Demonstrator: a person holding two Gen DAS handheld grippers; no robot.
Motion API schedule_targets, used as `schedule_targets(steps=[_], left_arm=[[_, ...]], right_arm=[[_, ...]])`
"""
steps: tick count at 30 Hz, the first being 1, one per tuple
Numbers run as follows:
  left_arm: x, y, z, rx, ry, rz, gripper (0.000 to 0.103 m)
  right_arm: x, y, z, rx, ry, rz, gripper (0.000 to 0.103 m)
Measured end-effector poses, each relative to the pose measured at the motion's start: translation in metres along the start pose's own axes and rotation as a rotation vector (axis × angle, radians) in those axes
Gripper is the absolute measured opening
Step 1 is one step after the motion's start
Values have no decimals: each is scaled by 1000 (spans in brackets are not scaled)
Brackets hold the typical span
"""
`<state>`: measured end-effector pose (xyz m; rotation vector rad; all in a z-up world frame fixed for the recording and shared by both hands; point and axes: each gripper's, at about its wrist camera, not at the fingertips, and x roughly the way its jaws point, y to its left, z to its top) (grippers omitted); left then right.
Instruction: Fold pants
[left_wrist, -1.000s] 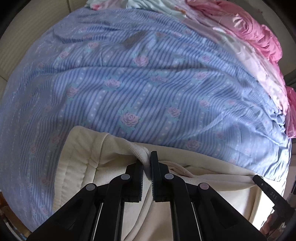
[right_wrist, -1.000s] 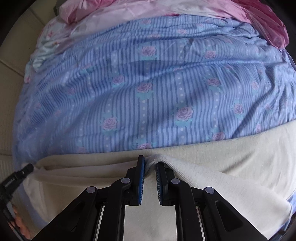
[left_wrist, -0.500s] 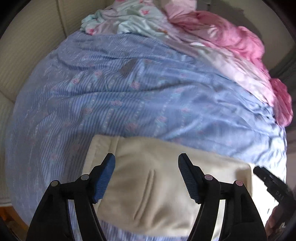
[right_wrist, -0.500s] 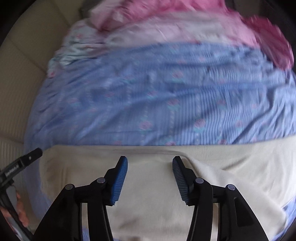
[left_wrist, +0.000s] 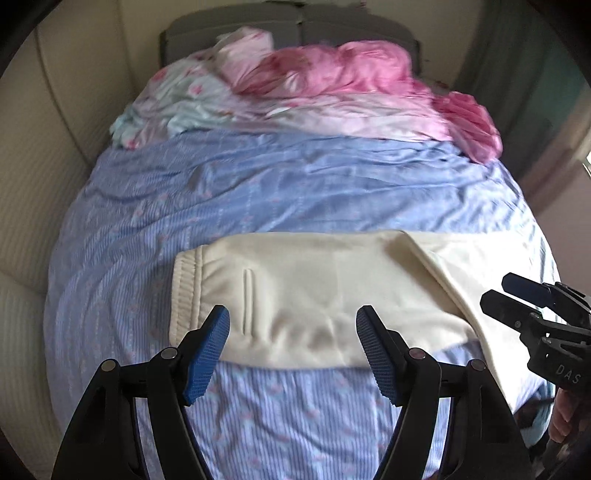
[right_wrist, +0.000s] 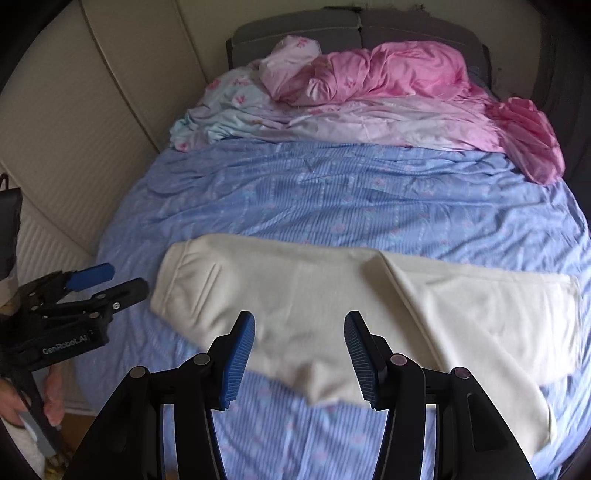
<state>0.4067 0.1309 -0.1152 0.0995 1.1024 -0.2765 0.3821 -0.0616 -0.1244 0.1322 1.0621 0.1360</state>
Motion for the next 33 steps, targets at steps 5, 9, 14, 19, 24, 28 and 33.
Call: schedule_targets(steps=[5, 9, 14, 19, 24, 28, 33], left_arm=[[-33, -27, -31, 78, -14, -42, 77], [-43, -53, -51, 123, 10, -95, 78], [-48, -104, -76, 196, 31, -142, 78], [-47, -159, -94, 250, 51, -174, 78], [-38, -219, -112, 246, 86, -179, 78], [-20, -265, -130, 195, 133, -165, 78], [10, -308, -152, 146, 214, -120, 78]], right_arm=[[-50, -8, -50, 55, -30, -50, 56], [-78, -24, -89, 97, -22, -104, 56], [-110, -52, -131, 152, -16, -148, 56], [-131, -89, -160, 189, -15, -173, 56], [-140, -137, -188, 198, 17, -159, 56], [-134, -181, -210, 180, 90, -128, 56], [-118, -235, -232, 137, 178, -92, 56]])
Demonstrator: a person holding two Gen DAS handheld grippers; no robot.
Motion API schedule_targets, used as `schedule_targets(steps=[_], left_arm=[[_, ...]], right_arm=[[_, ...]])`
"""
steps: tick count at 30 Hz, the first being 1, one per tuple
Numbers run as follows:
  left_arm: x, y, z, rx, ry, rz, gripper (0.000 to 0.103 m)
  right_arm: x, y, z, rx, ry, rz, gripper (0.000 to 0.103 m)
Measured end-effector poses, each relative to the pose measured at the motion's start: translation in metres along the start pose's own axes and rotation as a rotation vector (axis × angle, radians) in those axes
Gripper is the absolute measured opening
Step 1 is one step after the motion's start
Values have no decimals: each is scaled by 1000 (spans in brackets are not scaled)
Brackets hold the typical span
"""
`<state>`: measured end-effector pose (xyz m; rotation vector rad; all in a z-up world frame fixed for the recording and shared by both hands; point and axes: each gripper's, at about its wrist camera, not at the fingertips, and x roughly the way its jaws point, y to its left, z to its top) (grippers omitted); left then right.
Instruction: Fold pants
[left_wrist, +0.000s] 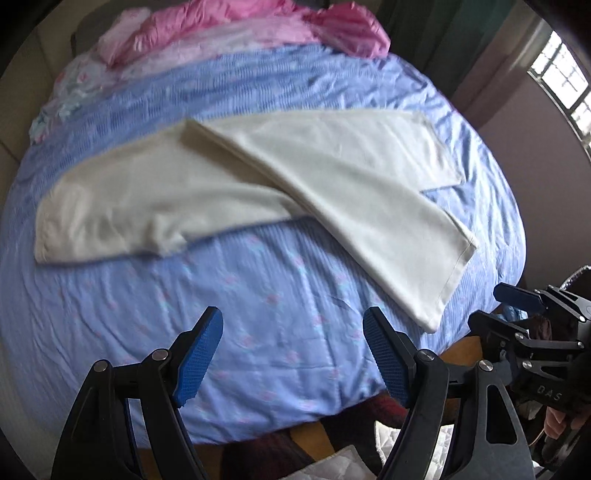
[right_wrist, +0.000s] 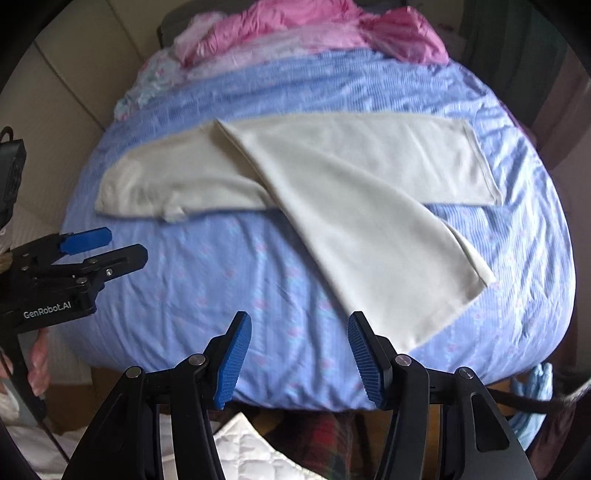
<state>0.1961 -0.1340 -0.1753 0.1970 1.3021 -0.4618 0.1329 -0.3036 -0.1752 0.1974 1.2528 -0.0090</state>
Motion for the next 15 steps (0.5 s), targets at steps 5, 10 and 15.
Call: schedule_targets(steps=[5, 10, 15], left_arm=[[33, -31, -10, 20, 75, 50, 78], [68, -52, -17, 57, 146, 69, 78], [98, -63, -25, 36, 222, 40, 78]], right_arm=[[30, -40, -8, -16, 100, 13, 56], [70, -58, -20, -46, 185, -4, 56], [109, -63, -34, -95, 263, -27, 56]])
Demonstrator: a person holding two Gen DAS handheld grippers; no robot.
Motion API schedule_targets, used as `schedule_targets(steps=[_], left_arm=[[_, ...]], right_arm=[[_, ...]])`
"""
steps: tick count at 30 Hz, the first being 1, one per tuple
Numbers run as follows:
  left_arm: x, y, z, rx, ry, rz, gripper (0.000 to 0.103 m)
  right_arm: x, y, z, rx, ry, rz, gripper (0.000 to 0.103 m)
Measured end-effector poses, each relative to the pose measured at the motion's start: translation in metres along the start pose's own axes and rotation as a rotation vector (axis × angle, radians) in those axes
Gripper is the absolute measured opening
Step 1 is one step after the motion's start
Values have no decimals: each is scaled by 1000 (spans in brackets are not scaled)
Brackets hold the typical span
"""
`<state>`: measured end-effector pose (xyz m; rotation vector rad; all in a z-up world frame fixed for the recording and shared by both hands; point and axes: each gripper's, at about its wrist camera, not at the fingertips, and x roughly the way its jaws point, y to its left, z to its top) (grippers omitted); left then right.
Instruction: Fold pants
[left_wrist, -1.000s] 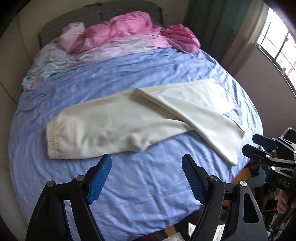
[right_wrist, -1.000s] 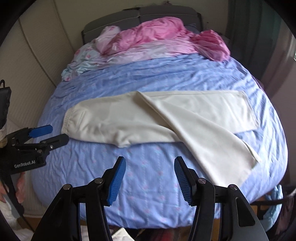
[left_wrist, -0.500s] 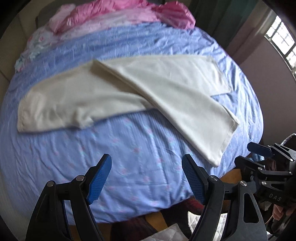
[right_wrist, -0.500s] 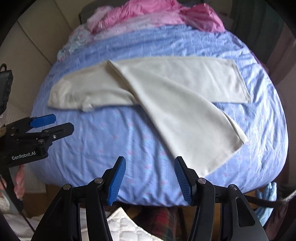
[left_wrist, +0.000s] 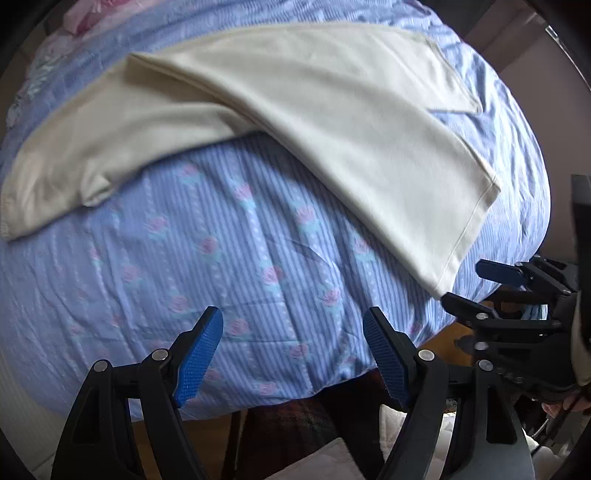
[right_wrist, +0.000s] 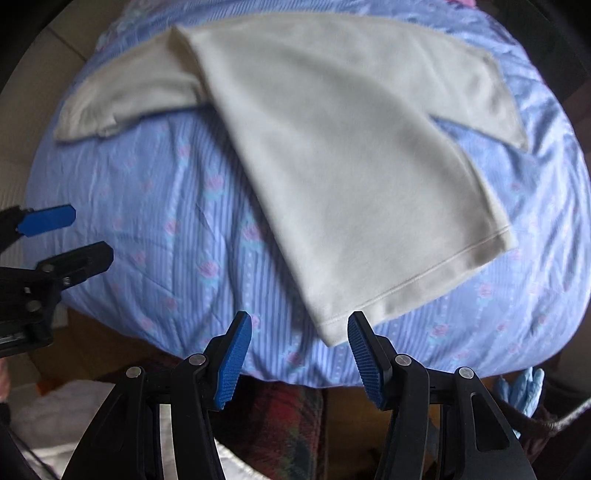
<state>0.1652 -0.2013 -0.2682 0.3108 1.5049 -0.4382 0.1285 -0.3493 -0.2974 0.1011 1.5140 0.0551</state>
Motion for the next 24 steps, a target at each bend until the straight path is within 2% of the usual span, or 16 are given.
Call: schedule_targets(steps=[8, 16, 17, 19, 20, 21, 22, 23, 24], left_arm=[[33, -12, -1, 24, 55, 36, 78], [49, -13, -5, -43, 96, 21, 78], [50, -14, -6, -48, 96, 19, 78], [51, -15, -7, -57, 95, 16, 78], [52, -16, -8, -60, 95, 16, 78], [53, -16, -9, -66, 96, 14, 77], [52, -15, -10, -74, 95, 12, 77], [51, -14, -10, -86, 93, 11, 77], [49, -13, -10, -98, 87, 9, 77]], right_arm=[[35, 10, -4, -95, 34, -78, 56], [76, 7, -1, -88, 94, -141, 54], [80, 7, 1, -97, 98, -166, 52], [84, 7, 3, -110, 95, -198, 40], [85, 6, 4, -106, 96, -202, 38], [86, 4, 5, -98, 94, -196, 32], [86, 2, 5, -90, 91, -189, 18], [84, 0, 5, -85, 84, -183, 11], [79, -2, 5, -81, 72, -176, 11]])
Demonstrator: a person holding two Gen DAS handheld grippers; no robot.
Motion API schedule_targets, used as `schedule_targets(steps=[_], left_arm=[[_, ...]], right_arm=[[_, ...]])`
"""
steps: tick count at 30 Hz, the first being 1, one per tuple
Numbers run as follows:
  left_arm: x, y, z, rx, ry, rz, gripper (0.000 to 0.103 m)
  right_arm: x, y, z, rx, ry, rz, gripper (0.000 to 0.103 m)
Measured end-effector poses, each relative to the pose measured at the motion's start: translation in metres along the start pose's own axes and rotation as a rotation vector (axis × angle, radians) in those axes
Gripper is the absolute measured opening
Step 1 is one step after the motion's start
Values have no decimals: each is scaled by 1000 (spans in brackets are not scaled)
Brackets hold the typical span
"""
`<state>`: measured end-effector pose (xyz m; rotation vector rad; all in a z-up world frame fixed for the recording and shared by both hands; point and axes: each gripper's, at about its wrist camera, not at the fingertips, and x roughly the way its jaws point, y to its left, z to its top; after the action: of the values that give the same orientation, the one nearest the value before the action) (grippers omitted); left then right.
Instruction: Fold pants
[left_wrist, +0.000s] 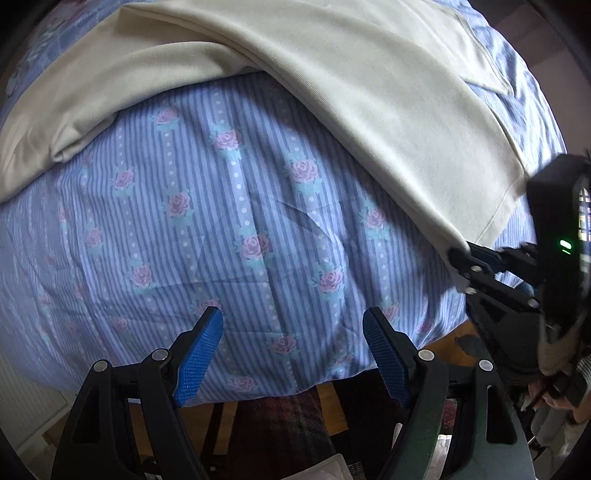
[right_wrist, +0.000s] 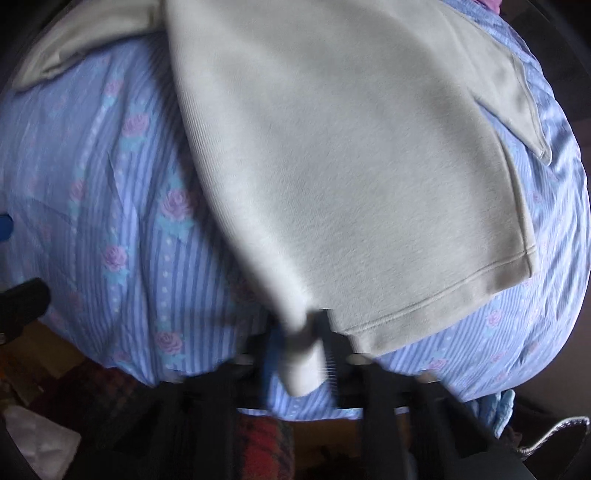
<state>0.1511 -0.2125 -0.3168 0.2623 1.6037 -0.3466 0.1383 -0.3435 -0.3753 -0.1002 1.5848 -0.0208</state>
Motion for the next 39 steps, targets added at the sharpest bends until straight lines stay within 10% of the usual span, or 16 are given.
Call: schedule_targets(steps=[21, 36, 39], left_arm=[[-114, -16, 107, -104, -300, -156, 78], [-57, -13, 197, -392, -98, -338, 76], [-56, -23, 211, -373, -98, -368, 43]], right_arm=[[-169, -126, 69, 103, -414, -18, 7], [-184, -149, 67, 155, -427, 20, 7], [-188, -157, 70, 169, -432, 19, 7]])
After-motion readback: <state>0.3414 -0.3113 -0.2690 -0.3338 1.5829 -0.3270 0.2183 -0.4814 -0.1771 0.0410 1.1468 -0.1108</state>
